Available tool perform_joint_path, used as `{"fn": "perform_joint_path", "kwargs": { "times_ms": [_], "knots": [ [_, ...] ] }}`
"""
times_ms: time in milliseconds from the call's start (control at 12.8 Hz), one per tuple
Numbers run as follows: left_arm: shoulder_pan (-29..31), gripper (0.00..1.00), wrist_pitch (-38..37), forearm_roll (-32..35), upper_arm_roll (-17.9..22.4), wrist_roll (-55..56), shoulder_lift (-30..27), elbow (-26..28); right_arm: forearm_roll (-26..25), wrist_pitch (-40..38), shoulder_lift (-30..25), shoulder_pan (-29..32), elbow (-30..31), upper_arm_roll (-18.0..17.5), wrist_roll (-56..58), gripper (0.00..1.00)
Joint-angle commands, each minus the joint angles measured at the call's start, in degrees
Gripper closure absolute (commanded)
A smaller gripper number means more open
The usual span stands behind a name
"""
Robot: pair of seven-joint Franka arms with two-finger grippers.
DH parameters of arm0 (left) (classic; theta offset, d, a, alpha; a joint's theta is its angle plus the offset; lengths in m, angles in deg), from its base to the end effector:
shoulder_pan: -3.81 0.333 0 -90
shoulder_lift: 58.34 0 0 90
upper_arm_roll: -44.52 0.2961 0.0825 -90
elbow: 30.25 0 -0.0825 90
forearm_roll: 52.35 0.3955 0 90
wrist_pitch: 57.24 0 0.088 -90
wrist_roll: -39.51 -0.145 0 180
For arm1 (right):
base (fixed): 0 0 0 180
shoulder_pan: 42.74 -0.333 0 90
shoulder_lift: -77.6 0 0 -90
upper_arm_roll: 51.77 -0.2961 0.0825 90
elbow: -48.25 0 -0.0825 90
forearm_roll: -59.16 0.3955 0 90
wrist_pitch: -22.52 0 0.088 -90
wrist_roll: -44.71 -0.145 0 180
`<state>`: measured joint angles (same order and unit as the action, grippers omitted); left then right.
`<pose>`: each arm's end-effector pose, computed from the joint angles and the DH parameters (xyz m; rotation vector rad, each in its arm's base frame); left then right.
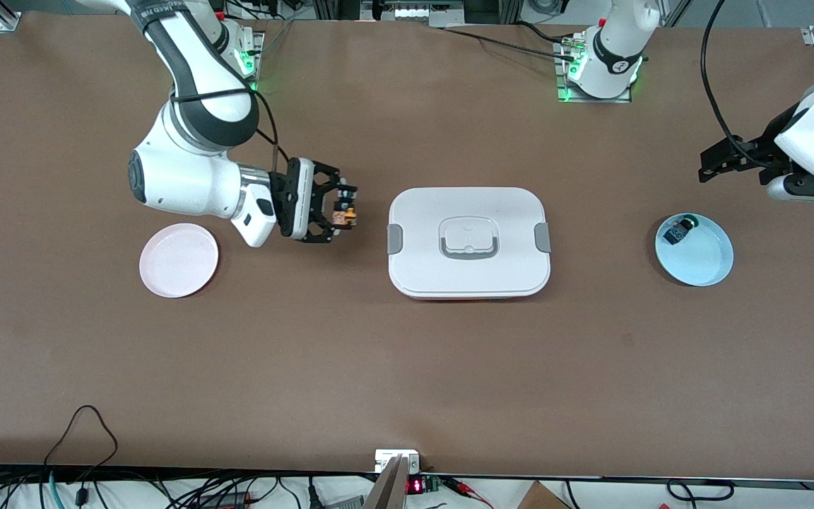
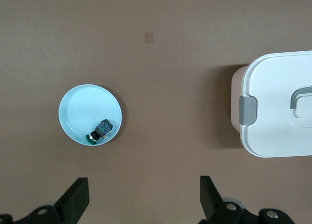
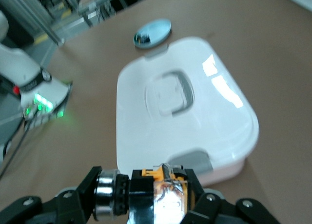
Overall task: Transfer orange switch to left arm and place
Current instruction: 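Lift the orange switch with the right gripper and carry it over the box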
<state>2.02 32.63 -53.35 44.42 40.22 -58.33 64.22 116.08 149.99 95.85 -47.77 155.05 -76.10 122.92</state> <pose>0.5590 -0.0210 0.5289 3.1233 -0.0311 -0.1263 0.5503 0.3547 0.3346 -1.8554 -1.3068 -0.5030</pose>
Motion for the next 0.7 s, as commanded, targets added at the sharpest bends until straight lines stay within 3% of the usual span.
{"fn": "perform_joint_path", "kwargs": {
  "times_ms": [0,390,546,624],
  "knots": [
    [-0.15,0.00,-1.37,-0.06,0.01,-0.53,1.05,-2.09,10.19,5.75,1.16,-4.44,-2.81,-0.37,-0.51,0.77],
    [-0.06,0.00,-1.37,-0.58,0.18,-0.79,1.05,-2.18,25.93,20.77,6.69,-17.27,-12.12,-0.37,-0.95,0.77],
    [-0.06,0.00,-3.46,-1.72,0.18,-1.23,1.14,-2.18,29.37,24.30,8.54,-20.36,-14.85,-0.37,-1.03,0.76],
    [0.20,0.00,-6.18,-5.47,0.27,-1.15,2.10,-2.27,30.69,24.75,9.42,-21.33,-16.35,-0.37,-1.03,0.77]
  ]
}}
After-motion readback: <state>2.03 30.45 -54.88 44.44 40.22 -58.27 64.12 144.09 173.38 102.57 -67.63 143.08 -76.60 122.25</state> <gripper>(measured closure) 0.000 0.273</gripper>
